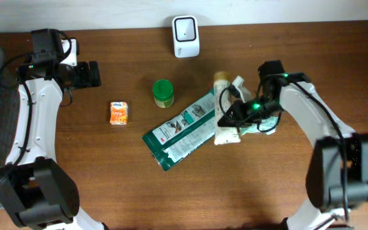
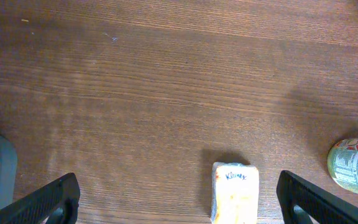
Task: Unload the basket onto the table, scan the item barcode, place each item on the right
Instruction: 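Hold the white tube's barcode up in front of the scanner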
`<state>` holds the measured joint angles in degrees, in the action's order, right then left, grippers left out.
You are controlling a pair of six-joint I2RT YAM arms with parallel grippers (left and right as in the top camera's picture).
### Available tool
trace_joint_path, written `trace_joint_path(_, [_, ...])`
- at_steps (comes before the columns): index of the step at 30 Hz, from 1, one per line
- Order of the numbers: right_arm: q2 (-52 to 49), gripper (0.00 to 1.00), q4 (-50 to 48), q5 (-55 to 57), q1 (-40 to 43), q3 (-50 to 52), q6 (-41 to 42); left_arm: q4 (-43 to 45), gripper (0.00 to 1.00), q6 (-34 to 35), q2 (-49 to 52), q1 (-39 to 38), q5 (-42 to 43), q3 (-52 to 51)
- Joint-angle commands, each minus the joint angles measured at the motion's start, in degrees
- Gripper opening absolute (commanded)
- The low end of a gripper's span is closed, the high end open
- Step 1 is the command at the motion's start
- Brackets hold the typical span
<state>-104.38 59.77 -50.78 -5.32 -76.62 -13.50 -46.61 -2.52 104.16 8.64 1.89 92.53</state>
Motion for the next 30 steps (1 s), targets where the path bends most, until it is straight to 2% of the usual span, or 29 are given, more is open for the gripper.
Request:
trace_joint_path(1, [5.5,0.04,-0.2,-14.8,0.2,-2.7,-8.8,0.1,0.99,-0.3,0.4,0.0,-0.2,1.2])
trace_joint_path(13, [9.4,0.04,-0.2,-37.6,0.2,-8.7,-10.3,0.1,0.99,-0.3,0.4,0.0,-0.2,1.2])
trace_joint_path(25, [15.0,0.04,-1.0,-38.1,0.1,-12.8,-4.5,0.1,0.99,-0.3,0.4,0.0,-0.2,1.2])
trace_joint_path(30, [15.0,0.04,-5.5,-31.1,-2.1,-12.9,1.5,0.1,0.99,-0.3,0.4,0.0,-0.2,1.2])
